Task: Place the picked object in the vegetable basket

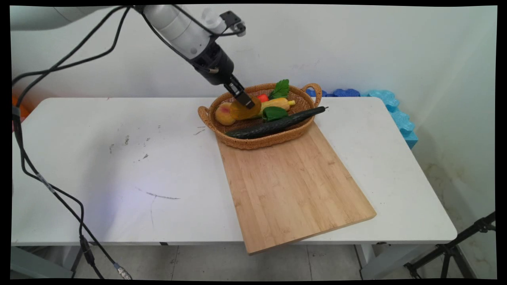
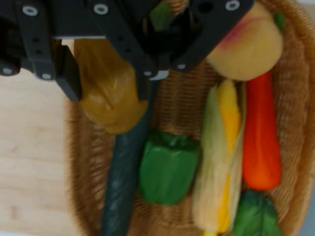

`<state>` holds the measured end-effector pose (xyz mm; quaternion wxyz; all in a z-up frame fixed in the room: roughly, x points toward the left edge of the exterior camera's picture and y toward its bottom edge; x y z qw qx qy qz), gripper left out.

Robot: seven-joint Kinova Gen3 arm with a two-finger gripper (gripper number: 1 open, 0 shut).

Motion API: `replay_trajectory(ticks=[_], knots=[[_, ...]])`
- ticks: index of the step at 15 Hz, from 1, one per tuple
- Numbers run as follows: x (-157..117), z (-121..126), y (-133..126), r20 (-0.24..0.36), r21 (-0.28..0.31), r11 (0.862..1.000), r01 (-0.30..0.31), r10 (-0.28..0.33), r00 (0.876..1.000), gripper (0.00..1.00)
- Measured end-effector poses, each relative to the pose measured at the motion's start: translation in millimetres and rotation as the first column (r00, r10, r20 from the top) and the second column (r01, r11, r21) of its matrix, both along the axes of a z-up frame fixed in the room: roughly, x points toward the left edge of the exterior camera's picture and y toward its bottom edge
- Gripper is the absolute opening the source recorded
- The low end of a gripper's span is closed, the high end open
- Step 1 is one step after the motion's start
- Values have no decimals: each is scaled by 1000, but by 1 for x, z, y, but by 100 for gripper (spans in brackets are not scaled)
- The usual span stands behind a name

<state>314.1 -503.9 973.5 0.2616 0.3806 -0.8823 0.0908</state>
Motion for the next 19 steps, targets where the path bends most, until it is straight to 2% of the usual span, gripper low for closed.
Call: replay_trajectory(ticks=[10, 14, 15, 19], knots=[[15, -53, -31, 27, -8, 999, -54, 54, 998, 0], [15, -63, -36, 21, -9, 998, -63, 63, 998, 0], [15, -65, -38, 18, -10, 998, -65, 66, 998, 100], [13, -68, -40, 5, -19, 997, -68, 68, 998, 100]])
